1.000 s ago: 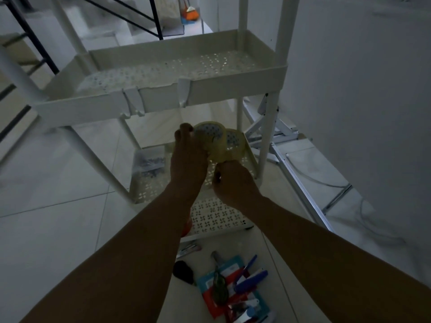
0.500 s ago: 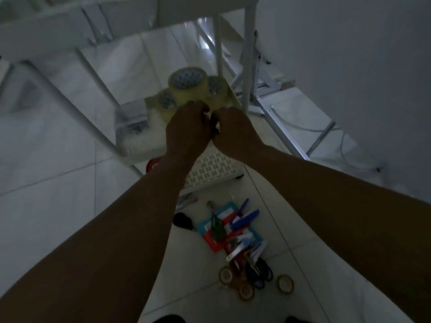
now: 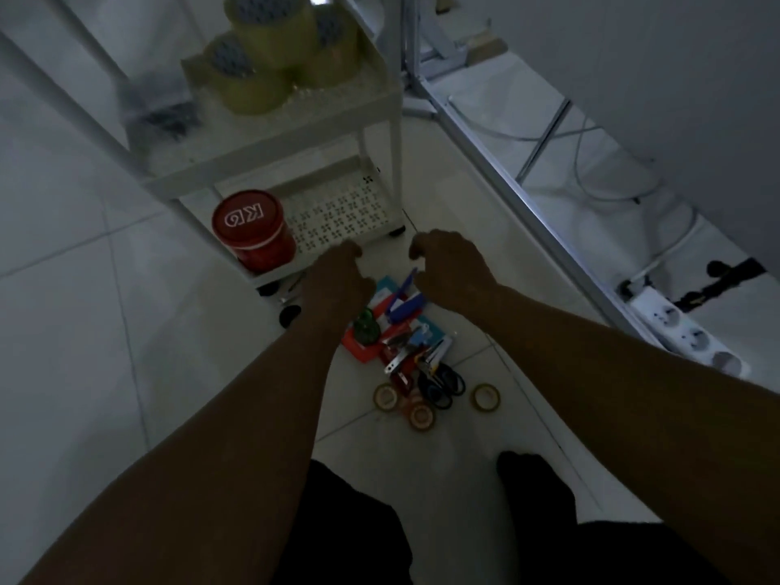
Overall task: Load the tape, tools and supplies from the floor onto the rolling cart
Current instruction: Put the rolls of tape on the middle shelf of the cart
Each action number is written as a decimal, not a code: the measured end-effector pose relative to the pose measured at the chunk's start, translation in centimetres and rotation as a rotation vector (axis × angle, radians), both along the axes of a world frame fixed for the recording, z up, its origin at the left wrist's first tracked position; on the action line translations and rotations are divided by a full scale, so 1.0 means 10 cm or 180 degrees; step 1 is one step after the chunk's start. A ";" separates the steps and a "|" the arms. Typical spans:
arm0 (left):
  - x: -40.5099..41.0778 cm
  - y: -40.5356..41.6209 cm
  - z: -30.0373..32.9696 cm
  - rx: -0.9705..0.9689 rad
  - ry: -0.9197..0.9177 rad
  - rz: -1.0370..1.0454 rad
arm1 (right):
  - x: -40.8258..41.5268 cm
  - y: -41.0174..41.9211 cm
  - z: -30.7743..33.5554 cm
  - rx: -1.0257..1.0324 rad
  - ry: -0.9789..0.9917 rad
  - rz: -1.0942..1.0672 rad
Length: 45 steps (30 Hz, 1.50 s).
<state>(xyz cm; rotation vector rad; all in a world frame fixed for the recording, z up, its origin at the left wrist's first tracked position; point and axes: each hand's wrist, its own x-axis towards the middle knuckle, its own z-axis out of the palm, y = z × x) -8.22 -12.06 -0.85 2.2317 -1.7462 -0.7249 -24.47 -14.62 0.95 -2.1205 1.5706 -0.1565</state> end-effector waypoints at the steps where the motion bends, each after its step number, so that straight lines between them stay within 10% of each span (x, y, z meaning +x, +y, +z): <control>1: -0.05 0.09 -0.13 0.0269 -0.0049 -0.0012 | -0.08 0.12 -0.11 0.0184 0.0130 -0.0027; 10: -0.60 1.16 -0.94 0.1184 0.0315 0.0718 | -0.67 0.98 -1.10 0.1590 0.1136 -0.0343; 36: -0.82 1.54 -1.27 0.0994 0.0152 0.0980 | -0.32 1.23 -1.40 0.1422 0.0098 -0.1380; 45: -0.74 1.43 -1.19 0.0948 -0.0031 0.0818 | -0.31 1.00 -1.23 0.1713 0.0862 -0.0737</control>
